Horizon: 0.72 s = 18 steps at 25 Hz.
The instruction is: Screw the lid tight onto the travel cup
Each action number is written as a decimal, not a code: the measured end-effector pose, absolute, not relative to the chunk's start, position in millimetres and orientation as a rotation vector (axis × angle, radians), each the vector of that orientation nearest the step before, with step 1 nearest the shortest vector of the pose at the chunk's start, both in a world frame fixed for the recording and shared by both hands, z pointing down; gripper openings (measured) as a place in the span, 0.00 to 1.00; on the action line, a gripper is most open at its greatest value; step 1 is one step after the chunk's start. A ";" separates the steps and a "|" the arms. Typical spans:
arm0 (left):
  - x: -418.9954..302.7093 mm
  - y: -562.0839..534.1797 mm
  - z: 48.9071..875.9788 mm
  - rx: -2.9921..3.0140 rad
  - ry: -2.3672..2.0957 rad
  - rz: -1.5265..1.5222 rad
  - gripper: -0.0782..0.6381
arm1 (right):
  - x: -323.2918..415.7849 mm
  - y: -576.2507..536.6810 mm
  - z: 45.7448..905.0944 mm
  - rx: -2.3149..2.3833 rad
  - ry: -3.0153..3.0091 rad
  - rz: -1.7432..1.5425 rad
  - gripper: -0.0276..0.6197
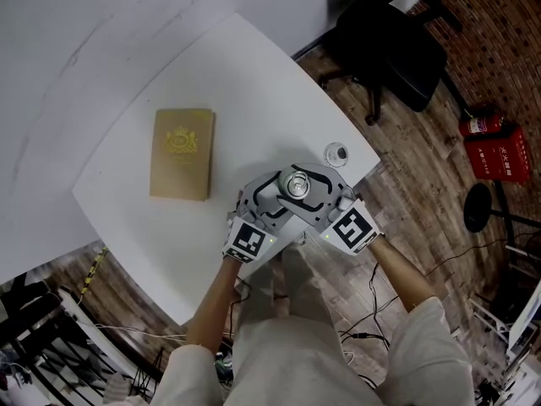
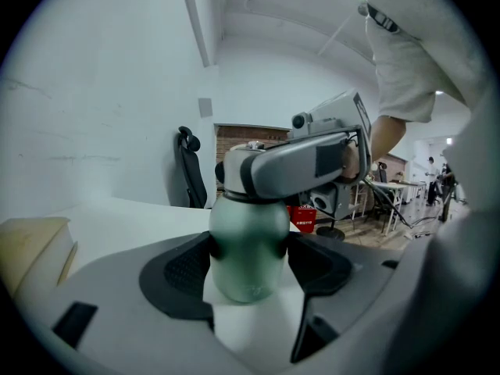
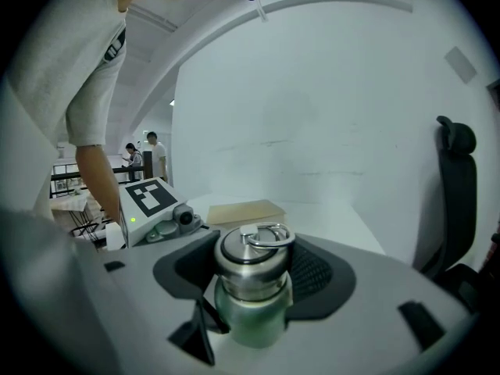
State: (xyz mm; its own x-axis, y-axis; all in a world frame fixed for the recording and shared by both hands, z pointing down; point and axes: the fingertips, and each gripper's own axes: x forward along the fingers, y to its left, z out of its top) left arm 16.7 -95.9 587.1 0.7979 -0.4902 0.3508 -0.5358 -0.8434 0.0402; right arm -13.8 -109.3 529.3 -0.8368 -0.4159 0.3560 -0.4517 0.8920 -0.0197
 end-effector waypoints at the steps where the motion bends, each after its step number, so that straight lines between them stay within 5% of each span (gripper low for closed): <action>1: 16.7 -95.9 586.9 2.847 -0.816 0.500 0.54 | -13.4 -109.9 529.1 0.676 -2.708 0.141 0.44; 18: 15.9 -95.4 588.0 2.849 -0.821 0.506 0.54 | -3.2 -121.6 528.9 1.323 -2.529 0.210 0.44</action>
State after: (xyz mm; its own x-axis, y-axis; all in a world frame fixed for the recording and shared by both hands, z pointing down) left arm 15.9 -95.4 588.0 0.7954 -0.4923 0.3536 -0.5372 -0.8427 0.0351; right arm -3.2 -121.6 528.9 -0.5421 -0.7810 0.3101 -0.8215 0.5703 0.0004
